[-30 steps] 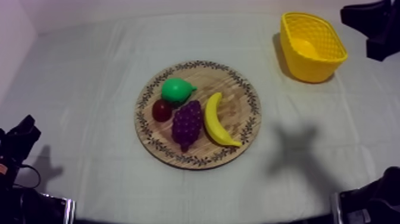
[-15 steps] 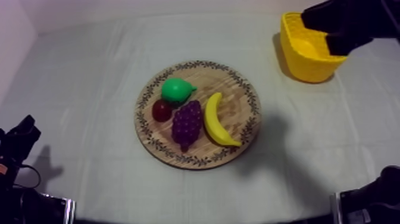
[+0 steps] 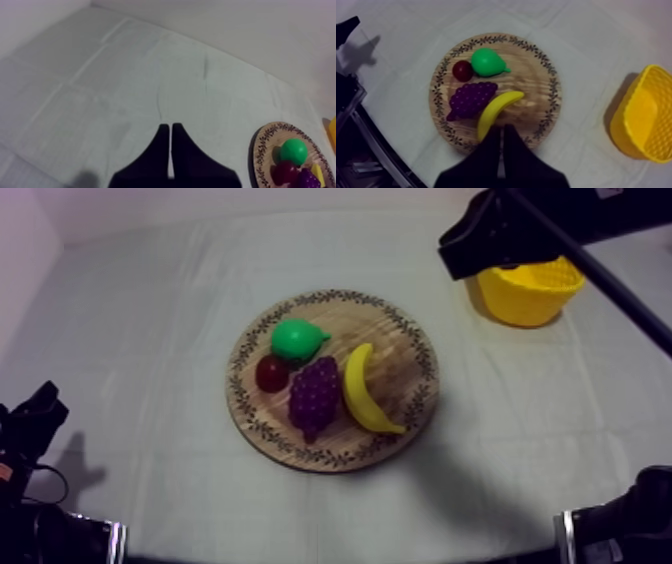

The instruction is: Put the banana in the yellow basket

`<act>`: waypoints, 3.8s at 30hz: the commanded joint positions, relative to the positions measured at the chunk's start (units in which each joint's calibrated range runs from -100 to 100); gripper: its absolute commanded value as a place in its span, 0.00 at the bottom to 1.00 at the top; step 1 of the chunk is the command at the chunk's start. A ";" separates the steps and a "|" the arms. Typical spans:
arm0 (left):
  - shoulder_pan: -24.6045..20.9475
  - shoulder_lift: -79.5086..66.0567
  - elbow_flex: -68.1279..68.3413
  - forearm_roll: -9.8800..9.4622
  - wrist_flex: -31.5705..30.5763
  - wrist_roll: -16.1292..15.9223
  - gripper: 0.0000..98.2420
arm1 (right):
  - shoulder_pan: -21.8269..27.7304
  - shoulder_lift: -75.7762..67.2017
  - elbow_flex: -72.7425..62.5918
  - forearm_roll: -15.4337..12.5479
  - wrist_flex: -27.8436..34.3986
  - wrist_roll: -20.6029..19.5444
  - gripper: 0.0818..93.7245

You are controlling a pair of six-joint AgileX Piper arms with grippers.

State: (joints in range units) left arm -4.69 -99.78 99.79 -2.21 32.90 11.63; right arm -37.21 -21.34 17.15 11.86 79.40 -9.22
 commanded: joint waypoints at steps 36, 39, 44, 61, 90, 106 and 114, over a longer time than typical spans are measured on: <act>0.02 -0.05 -0.01 0.03 0.00 0.01 0.00 | -2.94 11.75 -12.66 -2.79 17.92 -10.42 0.08; 0.02 -0.05 -0.01 0.03 0.00 0.02 0.00 | -2.93 11.81 -11.99 -3.32 17.94 -10.09 0.16; 0.02 -0.05 -0.01 0.03 0.00 0.02 0.00 | -2.97 11.83 -11.53 -4.31 17.94 -10.06 0.41; 0.02 -0.05 -0.01 0.03 0.00 0.02 0.00 | -2.53 12.28 -11.03 -6.86 17.90 -10.68 0.79; 0.02 -0.05 -0.01 0.03 0.00 -0.01 0.00 | -1.15 23.24 -1.61 -6.65 5.51 -11.05 0.75; 0.02 -0.05 -0.01 0.03 0.00 0.02 0.00 | 1.16 34.42 -2.16 -7.01 -2.30 -10.61 0.75; 0.02 -0.05 -0.01 0.03 0.00 -0.01 0.00 | 1.39 38.78 -3.00 -7.00 -4.19 -10.53 0.74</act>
State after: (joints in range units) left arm -4.69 -99.78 99.79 -2.21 32.90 11.63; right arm -35.81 17.02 14.20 4.82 75.09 -19.69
